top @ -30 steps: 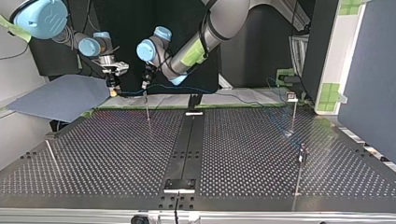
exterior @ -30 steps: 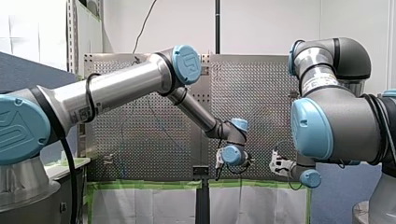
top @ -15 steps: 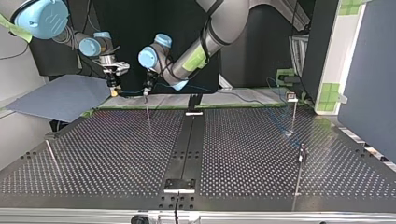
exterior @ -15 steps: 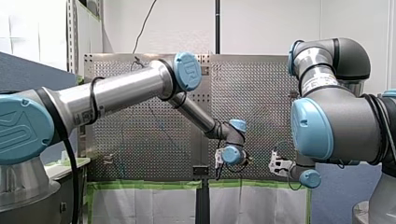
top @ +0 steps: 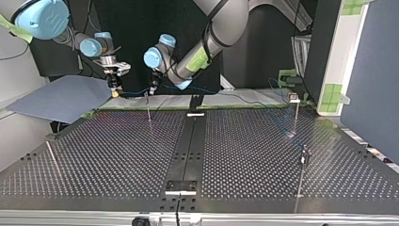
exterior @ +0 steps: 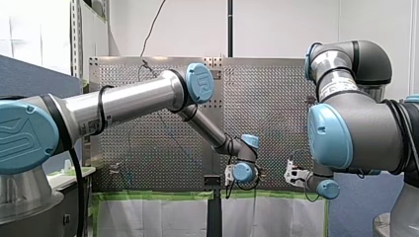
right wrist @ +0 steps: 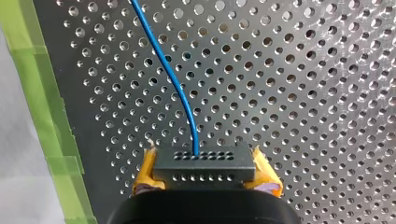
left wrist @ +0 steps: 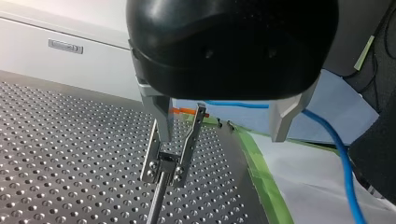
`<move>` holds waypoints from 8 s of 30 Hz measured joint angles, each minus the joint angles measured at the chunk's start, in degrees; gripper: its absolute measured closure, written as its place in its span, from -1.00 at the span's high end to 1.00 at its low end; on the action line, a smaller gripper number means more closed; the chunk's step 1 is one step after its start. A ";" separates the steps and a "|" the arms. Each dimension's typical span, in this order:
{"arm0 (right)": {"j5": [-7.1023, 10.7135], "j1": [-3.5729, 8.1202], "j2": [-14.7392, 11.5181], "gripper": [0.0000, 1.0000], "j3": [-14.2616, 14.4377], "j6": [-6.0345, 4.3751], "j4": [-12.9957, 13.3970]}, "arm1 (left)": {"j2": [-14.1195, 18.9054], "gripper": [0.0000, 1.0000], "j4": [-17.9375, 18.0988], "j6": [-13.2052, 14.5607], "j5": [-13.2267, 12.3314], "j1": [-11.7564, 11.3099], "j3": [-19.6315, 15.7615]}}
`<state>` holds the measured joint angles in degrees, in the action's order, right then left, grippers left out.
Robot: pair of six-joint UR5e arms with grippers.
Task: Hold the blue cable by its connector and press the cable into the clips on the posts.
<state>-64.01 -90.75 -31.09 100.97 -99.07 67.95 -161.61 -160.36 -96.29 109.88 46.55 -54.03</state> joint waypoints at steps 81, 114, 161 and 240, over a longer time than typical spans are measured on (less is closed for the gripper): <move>-0.08 -0.73 0.63 -1.00 -0.53 1.55 0.35 | 9.98 1.00 -13.02 -0.28 -2.53 4.69 -6.01; 0.10 -1.31 1.04 -1.00 -0.54 0.81 1.49 | 8.76 1.00 -29.88 3.97 -2.13 -0.91 5.64; 0.11 -1.79 1.31 -1.00 -0.55 0.79 1.58 | -0.28 1.00 -53.18 1.31 -11.37 -2.71 12.71; 0.20 -2.26 1.49 -1.00 -0.98 1.30 1.11 | -12.60 1.00 -40.89 -17.43 -14.74 -8.14 18.00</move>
<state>-63.82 -93.01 -29.60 99.99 -97.77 69.06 -174.21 -201.25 -113.73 95.14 38.41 -36.04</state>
